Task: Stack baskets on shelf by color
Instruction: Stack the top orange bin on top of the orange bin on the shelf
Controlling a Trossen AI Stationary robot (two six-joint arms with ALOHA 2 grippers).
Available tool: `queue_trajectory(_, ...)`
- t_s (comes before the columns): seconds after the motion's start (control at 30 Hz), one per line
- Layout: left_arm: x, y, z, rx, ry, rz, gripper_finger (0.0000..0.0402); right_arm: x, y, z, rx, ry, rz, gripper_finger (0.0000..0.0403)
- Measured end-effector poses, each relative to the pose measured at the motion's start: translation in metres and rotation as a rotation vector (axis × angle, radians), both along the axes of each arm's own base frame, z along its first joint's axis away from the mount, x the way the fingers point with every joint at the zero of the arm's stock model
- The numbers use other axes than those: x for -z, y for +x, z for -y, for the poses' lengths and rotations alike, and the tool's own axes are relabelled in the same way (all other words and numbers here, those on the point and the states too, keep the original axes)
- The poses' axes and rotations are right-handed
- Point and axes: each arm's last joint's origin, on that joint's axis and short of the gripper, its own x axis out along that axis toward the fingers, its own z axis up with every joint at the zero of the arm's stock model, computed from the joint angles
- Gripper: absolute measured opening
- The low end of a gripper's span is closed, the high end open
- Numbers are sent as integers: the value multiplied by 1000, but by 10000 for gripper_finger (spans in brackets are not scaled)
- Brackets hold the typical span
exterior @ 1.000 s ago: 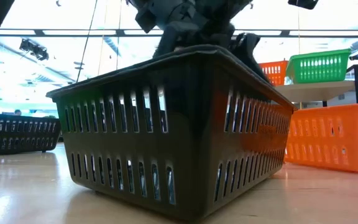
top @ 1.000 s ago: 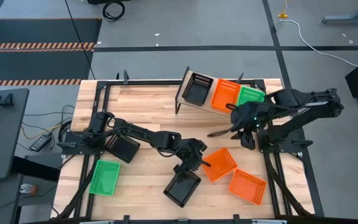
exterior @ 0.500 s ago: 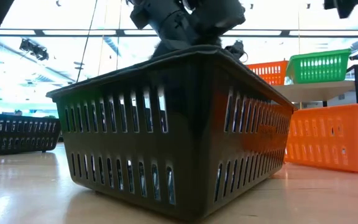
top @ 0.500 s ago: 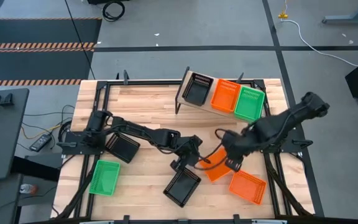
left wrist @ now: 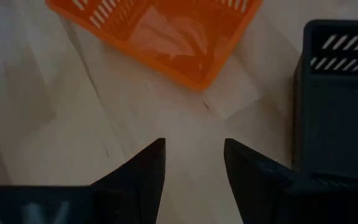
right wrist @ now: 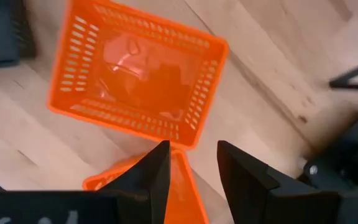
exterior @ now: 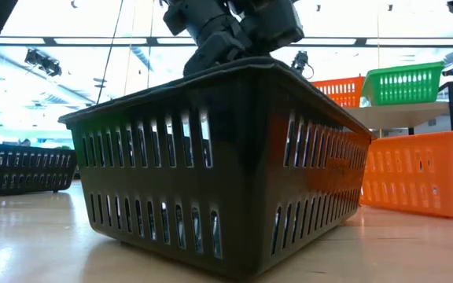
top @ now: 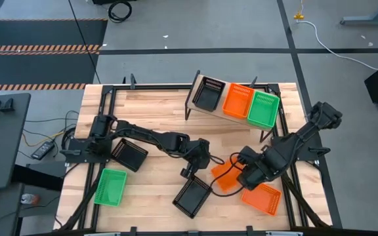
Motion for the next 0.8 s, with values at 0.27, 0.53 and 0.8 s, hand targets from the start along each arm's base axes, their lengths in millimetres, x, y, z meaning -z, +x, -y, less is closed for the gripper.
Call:
queue_trajectory(0.27,-6,3,7,-80,-31,54,172,32,-24,1,92,37,48,151)
queue_trajectory(0.53,-16,12,12,-51,-174,172,172,59,-34,9,138,1,14,173)
queue_trajectory(0.8,-24,17,21,-27,-245,258,172,65,-32,10,111,-30,62,232)
